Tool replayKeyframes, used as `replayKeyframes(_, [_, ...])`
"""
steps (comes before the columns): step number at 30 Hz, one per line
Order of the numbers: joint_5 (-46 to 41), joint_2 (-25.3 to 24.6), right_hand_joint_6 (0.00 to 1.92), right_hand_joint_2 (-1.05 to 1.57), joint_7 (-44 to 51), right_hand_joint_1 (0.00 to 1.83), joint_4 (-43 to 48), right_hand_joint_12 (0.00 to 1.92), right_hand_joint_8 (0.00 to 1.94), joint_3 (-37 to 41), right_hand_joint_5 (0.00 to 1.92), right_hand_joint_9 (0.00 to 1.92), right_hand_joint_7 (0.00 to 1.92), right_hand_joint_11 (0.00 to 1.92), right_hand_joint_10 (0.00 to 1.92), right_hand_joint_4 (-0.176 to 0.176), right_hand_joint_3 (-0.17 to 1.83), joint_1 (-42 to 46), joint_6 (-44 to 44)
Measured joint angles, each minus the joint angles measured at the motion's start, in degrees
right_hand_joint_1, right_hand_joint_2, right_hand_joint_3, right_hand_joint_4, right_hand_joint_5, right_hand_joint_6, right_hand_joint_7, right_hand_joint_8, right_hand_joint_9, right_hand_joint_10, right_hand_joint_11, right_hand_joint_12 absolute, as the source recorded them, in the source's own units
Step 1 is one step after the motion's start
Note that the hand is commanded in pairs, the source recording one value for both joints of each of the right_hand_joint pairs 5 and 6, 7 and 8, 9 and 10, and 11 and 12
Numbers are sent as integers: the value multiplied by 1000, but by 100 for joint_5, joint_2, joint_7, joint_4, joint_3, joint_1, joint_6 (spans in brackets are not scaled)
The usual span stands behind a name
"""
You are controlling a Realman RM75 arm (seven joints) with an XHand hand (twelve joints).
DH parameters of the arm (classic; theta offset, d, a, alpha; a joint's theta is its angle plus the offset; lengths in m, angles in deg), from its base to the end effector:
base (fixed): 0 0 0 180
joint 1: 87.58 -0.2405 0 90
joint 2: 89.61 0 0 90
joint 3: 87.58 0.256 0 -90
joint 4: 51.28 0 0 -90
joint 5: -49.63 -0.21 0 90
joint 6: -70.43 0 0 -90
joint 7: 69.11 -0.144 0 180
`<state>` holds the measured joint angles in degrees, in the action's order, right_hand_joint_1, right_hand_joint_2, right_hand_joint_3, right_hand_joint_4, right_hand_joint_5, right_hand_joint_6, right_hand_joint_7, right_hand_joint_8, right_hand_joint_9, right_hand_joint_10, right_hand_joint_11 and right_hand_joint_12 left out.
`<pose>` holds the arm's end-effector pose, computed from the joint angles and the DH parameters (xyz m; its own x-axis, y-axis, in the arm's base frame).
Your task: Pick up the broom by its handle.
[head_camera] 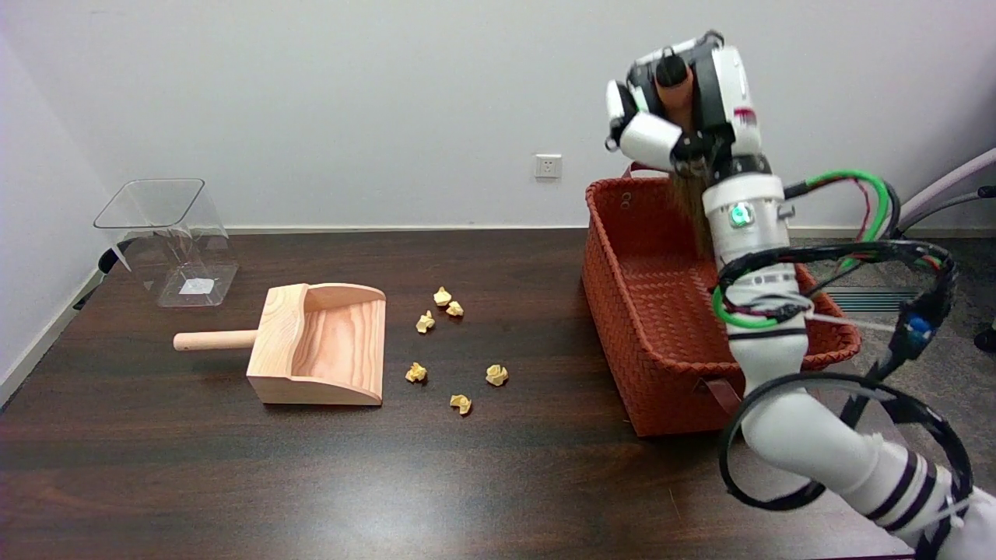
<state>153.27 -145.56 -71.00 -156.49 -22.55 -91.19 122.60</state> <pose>-0.1169 -0.3092 0.3103 0.3818 0.4876 0.7852 -0.7083 -0.3915 0.5874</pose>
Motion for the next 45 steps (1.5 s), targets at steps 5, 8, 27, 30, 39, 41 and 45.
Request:
replayKeyframes(5, [53, 45, 1920, 1056, 87, 1319, -57, 1920, 1920, -226, 1920, 1920, 1920, 1920, 1920, 0, 859, -472, -34])
replayKeyframes(8, [70, 61, 1920, 1065, 129, 1311, -81, 1920, 1920, -407, 1920, 1920, 1920, 1920, 1920, 0, 851, -791, -65])
replayKeyframes(27, [118, -418, 1920, 1078, 199, 1301, -13, 1920, 1920, -1380, 1920, 1920, 1920, 1920, 1920, 0, 834, -2167, -525])
replayKeyframes(30, [132, -536, 1920, 1077, 166, 1302, 82, 1920, 1920, -1500, 1920, 1920, 1920, 1920, 1920, 0, 834, -2263, -582])
replayKeyframes(39, [138, -901, 1920, 1056, -110, 1309, 507, 1920, 1920, -1777, 1920, 1920, 1920, 1920, 1920, 0, 843, -2440, -723])
replayKeyframes(41, [122, -984, 1920, 1052, -193, 1314, 625, 1920, 1920, -1824, 1920, 1920, 1920, 1920, 1920, 0, 850, -2454, -751])
replayKeyframes(45, [-37, -1127, 1920, 1039, -310, 1325, 835, 1920, 1920, -1908, 1920, 1920, 1920, 1920, 1920, 0, 868, -2463, -808])
